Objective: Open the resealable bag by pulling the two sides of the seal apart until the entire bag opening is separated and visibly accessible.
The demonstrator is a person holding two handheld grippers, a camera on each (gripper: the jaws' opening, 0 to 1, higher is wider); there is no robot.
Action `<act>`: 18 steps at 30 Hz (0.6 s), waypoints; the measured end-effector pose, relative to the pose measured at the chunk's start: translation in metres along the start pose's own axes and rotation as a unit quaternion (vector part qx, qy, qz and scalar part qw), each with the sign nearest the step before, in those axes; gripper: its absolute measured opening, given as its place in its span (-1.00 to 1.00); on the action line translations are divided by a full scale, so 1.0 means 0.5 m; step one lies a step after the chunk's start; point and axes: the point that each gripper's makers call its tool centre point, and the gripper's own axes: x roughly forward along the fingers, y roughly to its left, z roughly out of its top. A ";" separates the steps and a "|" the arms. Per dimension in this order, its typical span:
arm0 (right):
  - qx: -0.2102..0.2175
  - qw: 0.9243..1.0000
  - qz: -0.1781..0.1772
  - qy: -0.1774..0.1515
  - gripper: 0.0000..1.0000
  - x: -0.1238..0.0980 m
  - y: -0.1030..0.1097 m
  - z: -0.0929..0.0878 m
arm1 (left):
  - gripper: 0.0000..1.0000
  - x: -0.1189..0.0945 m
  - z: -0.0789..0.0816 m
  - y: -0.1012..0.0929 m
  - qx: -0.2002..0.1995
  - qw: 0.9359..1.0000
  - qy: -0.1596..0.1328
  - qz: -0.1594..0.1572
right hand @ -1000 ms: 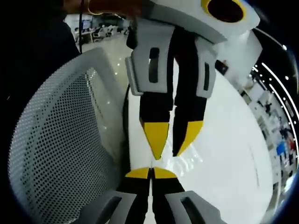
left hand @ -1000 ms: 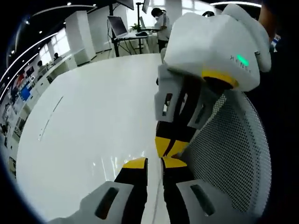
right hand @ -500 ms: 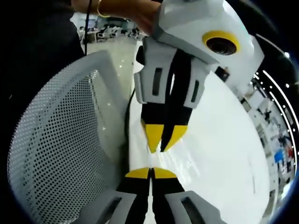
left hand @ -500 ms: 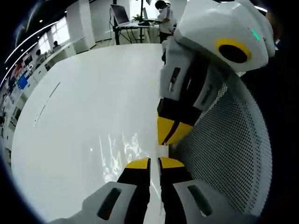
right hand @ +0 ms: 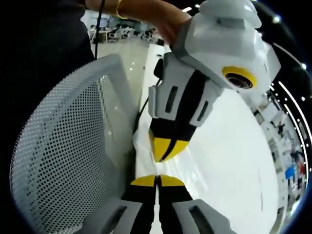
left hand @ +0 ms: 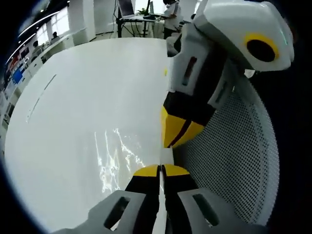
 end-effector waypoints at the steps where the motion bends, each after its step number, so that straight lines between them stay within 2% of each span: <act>1: 0.000 1.000 0.000 0.000 -1.00 0.000 0.000 -0.001 | -1.00 0.000 0.001 0.002 -0.005 1.000 -0.001 0.003; 4: 0.002 1.000 0.001 0.002 -1.00 0.000 0.000 -0.002 | -1.00 -0.003 0.004 0.011 -0.022 1.000 -0.010 0.014; 7: 0.004 1.000 -0.004 0.003 -1.00 0.000 -0.003 -0.004 | -1.00 -0.010 0.013 0.030 -0.041 0.998 -0.030 0.041; 8: 0.006 1.000 -0.009 0.002 -1.00 0.000 -0.006 -0.004 | -1.00 -0.016 0.016 0.046 -0.026 0.997 -0.030 0.066; 9: 0.007 1.000 -0.011 0.001 -1.00 0.000 -0.007 -0.002 | -1.00 -0.019 0.020 0.051 -0.016 0.997 -0.031 0.075; 18: 0.008 1.000 -0.029 0.003 -1.00 -0.008 -0.028 -0.001 | -1.00 -0.038 0.055 0.080 0.011 0.989 -0.046 0.138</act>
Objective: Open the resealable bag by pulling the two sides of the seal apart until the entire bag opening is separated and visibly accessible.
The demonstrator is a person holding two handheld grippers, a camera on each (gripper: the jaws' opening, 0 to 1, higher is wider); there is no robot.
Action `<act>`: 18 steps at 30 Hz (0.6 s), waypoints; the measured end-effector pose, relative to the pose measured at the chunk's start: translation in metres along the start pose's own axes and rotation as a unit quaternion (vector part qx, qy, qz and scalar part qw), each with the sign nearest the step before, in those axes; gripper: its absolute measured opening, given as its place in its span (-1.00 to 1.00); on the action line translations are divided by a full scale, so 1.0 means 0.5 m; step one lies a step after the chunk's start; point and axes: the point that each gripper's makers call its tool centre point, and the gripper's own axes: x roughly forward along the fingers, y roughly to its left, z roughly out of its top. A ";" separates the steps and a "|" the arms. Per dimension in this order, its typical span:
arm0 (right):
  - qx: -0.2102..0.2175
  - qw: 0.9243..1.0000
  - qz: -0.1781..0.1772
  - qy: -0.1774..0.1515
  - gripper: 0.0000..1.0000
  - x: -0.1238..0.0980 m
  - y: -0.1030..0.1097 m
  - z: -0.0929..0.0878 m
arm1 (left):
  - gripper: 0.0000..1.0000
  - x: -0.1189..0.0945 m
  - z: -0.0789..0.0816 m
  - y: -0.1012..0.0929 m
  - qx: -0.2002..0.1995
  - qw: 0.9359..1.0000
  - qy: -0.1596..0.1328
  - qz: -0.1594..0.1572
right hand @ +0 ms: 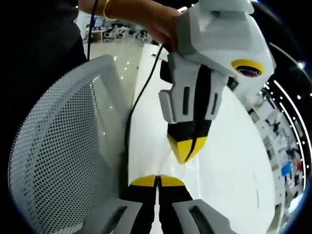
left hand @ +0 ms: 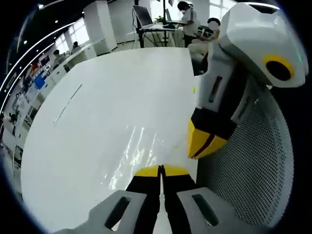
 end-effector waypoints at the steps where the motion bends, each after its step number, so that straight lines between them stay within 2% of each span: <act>1: 0.001 1.000 -0.001 0.001 -1.00 -0.001 -0.001 -0.001 | -1.00 0.001 0.003 0.002 -0.004 1.000 -0.005 0.002; 7: -0.001 1.000 0.000 0.003 -1.00 -0.005 0.000 -0.005 | -1.00 -0.014 0.024 0.025 -0.022 0.999 -0.023 0.024; 18: 0.007 1.000 -0.003 0.016 -1.00 -0.003 0.001 -0.022 | -1.00 -0.022 0.042 0.047 -0.033 0.999 -0.024 0.028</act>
